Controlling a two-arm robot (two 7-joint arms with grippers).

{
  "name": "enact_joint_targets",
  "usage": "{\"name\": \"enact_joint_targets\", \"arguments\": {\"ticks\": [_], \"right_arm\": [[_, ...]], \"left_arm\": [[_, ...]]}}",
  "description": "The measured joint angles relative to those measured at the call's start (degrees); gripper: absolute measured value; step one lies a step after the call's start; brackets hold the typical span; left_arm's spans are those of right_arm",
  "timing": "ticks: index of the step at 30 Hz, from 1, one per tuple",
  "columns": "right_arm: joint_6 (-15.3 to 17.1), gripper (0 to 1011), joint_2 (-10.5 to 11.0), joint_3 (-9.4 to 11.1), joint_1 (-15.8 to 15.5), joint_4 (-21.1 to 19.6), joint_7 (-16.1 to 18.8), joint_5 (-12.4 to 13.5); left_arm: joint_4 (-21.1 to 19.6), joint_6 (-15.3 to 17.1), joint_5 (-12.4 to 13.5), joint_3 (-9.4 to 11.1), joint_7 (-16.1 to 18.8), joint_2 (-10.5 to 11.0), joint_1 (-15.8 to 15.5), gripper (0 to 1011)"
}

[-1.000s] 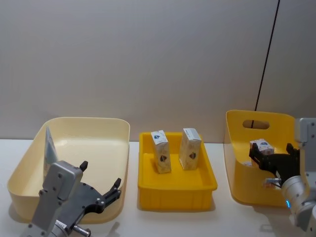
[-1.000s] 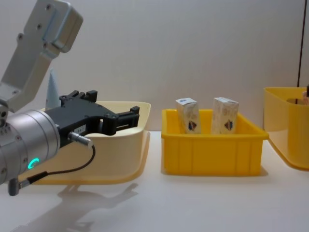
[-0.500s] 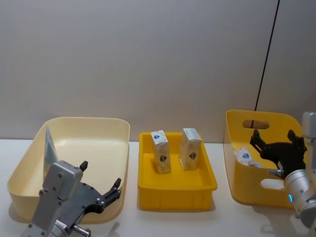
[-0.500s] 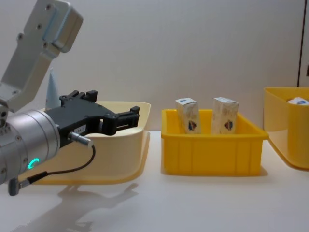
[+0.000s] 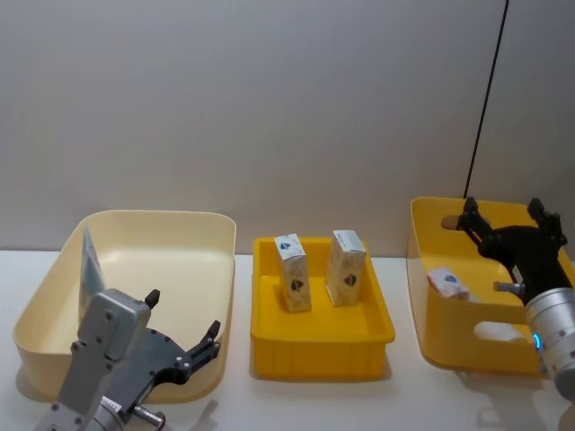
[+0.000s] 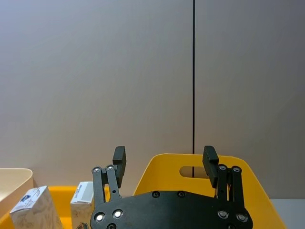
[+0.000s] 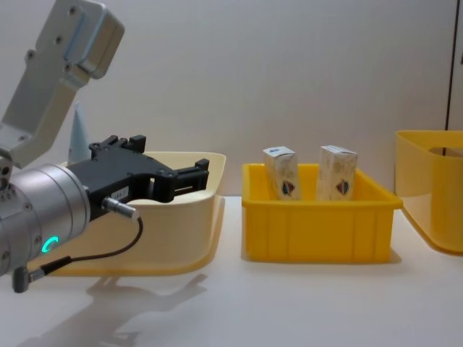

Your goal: Bimanual collaborative sorting of washing and personal care products

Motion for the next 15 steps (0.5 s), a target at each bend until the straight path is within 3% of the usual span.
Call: {"name": "enact_joint_targets", "arguments": {"ticks": [8,15], "right_arm": [[0.00,1001,0.41,-0.44,-0.75,-0.53,0.04,0.30],[-0.01,1001,2.38,-2.59,-3.94,-2.88,0.29,1.61]], "left_arm": [[0.00,0.00,0.00,0.00,0.00,0.00,0.00,1001],[0.00,0.00,0.00,0.00,0.00,0.00,0.00,1001]]}}
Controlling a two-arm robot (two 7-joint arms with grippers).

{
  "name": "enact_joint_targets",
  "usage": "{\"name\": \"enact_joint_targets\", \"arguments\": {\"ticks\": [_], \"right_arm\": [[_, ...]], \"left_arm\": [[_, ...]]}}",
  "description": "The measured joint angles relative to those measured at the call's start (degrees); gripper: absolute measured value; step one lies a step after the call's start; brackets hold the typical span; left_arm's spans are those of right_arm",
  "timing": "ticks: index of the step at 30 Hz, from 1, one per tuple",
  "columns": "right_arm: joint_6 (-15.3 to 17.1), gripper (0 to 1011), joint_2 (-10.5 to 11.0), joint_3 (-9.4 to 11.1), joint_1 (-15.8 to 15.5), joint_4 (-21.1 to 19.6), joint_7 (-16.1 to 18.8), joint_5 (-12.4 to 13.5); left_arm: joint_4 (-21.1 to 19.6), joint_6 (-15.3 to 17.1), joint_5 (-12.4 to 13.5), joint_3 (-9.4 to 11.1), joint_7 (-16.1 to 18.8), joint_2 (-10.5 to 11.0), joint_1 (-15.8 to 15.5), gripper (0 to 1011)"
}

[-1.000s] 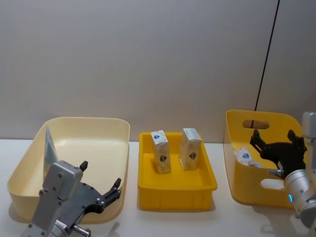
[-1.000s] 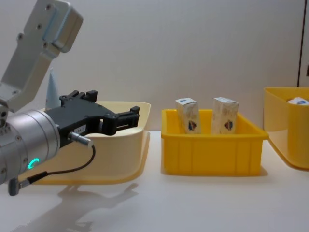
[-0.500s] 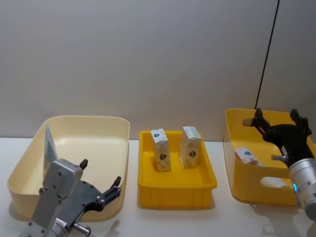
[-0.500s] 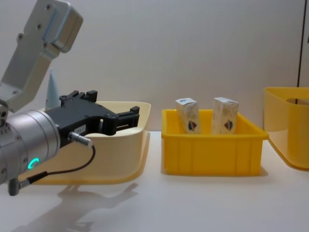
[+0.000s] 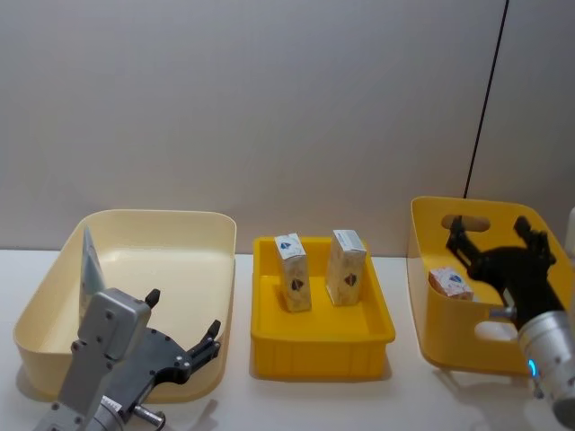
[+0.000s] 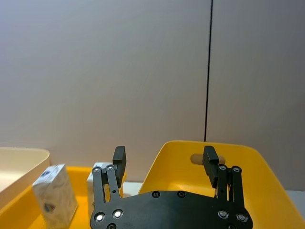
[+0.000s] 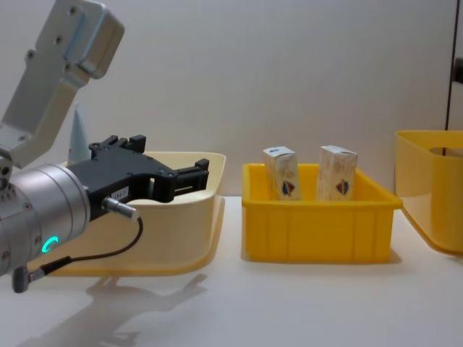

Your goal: Bimanual collaborative sorting of washing and personal care products

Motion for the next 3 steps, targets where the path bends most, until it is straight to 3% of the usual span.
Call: {"name": "enact_joint_targets", "arguments": {"ticks": [3], "right_arm": [[-0.03,1001,1.03,-1.13,-1.71,-1.26,0.18,0.69]], "left_arm": [[0.00,0.00,0.00,-0.01,0.00,0.00,0.00,1001]]}}
